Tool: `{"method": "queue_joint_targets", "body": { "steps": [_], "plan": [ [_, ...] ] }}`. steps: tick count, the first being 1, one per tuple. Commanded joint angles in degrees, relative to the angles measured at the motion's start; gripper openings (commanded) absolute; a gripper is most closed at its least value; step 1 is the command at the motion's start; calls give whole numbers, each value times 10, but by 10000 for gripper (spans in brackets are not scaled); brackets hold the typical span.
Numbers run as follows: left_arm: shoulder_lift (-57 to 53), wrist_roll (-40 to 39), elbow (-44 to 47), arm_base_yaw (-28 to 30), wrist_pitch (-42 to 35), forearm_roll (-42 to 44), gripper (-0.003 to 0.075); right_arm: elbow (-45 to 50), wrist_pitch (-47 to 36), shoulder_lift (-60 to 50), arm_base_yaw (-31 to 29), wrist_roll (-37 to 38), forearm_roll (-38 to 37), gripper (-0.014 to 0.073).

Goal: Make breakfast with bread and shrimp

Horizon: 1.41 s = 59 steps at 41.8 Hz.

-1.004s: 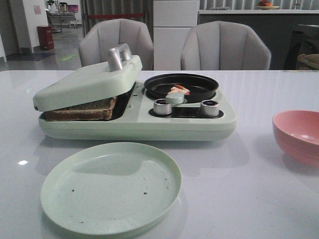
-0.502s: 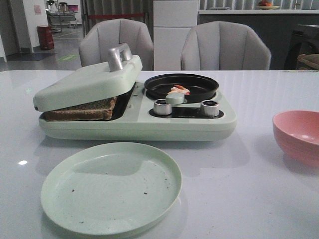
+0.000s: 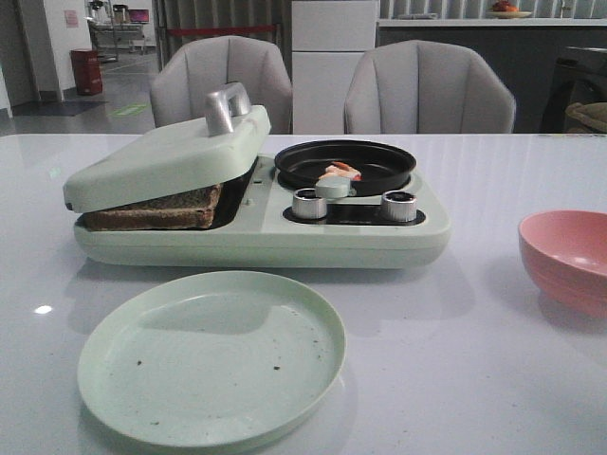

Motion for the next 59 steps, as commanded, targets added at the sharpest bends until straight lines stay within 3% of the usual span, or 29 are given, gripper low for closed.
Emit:
{"method": "queue_joint_targets", "body": {
  "steps": [1,59],
  "plan": [
    [-13,3,4,2,-54,-7,101,-16,-38,3,1,-5,-3,47],
    [-13,3,4,2,-55,-7,101,-11,-42,-30,-9,-5,-3,47]
  ]
}}
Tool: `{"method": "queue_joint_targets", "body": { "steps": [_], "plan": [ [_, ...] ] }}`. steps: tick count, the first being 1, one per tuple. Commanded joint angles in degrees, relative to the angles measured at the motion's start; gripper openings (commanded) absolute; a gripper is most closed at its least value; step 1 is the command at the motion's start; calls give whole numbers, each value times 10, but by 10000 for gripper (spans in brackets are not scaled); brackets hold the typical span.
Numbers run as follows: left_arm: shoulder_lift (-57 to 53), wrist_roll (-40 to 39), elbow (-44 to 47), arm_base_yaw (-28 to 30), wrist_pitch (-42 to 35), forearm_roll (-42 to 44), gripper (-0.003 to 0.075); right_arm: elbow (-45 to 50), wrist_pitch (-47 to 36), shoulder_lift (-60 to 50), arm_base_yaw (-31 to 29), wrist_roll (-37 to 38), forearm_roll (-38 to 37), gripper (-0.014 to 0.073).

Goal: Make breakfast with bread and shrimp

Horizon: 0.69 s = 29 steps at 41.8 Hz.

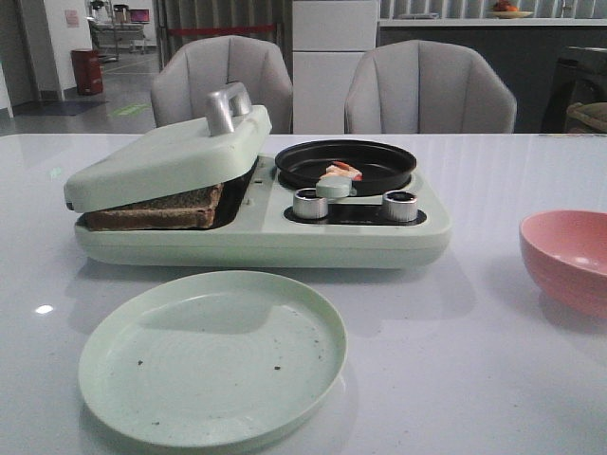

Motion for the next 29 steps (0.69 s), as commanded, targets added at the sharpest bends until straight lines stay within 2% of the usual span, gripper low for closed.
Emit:
{"method": "queue_joint_targets", "body": {
  "steps": [1,5,12,20,29],
  "plan": [
    [-13,1,4,2,-55,-5,101,-8,-44,-23,-12,-5,-5,47],
    [-13,1,4,2,-55,-5,101,6,-82,-61,-36,-5,-24,47],
    [-13,1,4,2,-55,-5,101,80,-227,-142,-91,-24,-35,48],
    [-13,1,4,2,-55,-5,101,170,-294,-222,-140,-24,-10,47],
    [-13,1,4,2,-55,-5,101,252,-377,-286,-162,-24,-10,47]
  ]
}}
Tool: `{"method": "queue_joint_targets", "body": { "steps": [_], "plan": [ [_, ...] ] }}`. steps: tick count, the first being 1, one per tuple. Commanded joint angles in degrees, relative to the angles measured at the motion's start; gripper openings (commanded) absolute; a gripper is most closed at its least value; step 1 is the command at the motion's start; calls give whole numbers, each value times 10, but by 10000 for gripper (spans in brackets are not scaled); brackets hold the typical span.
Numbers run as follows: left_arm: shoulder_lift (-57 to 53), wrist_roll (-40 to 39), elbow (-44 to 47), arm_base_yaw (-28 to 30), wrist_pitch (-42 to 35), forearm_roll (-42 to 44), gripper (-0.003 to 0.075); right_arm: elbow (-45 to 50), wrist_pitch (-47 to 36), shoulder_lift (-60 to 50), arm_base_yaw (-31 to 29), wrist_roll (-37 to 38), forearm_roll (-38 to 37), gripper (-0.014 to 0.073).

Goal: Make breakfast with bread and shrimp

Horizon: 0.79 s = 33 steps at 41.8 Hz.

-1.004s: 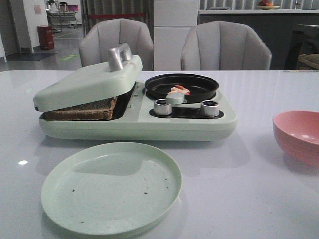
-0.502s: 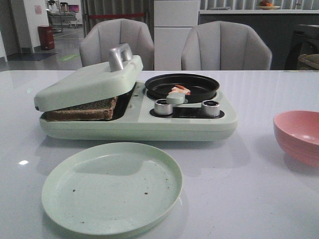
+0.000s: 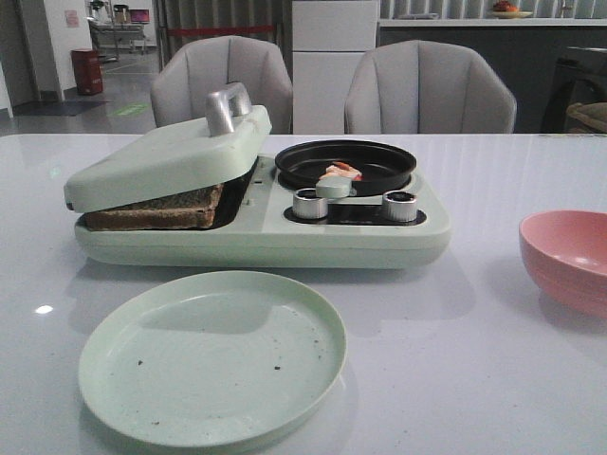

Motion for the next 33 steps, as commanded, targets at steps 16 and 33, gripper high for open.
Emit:
{"method": "queue_joint_targets", "body": {
  "steps": [16,33],
  "plan": [
    [-12,1,4,2,-55,-5,101,76,-247,-26,-7,-5,2,47],
    [-12,1,4,2,-55,-5,101,76,-247,-27,-7,-6,5,47]
  ]
}}
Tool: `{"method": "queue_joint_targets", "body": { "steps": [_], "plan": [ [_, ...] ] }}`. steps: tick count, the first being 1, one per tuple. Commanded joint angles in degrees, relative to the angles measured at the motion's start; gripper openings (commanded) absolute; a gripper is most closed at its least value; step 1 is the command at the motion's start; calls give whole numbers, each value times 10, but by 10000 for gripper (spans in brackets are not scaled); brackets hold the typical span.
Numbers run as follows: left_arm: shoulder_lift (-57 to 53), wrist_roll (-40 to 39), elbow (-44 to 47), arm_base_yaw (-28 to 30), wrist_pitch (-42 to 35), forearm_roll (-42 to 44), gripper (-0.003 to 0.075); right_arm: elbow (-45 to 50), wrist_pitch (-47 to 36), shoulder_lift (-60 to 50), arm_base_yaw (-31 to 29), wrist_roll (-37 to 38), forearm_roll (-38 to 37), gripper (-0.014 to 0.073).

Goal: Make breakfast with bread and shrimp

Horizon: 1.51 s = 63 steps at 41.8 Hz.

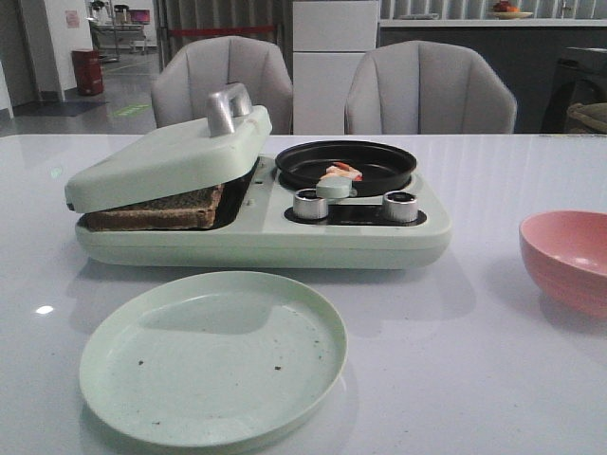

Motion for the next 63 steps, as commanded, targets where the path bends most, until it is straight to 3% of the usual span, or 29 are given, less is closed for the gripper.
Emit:
{"method": "queue_joint_targets", "body": {
  "steps": [1,8,15,25,63],
  "plan": [
    [-12,1,4,2,-54,-5,101,-10,-54,-13,-3,-6,7,47],
    [-12,1,4,2,-54,-5,101,-10,-55,-14,0,-22,13,47],
    [-12,1,4,2,-54,-5,101,-10,-55,-14,42,-57,25,47],
    [-12,1,4,2,-54,-5,101,-10,-54,-14,29,-101,77,47],
    [-12,1,4,2,-54,-5,101,-10,-65,-13,28,-92,73,47]
  ]
}}
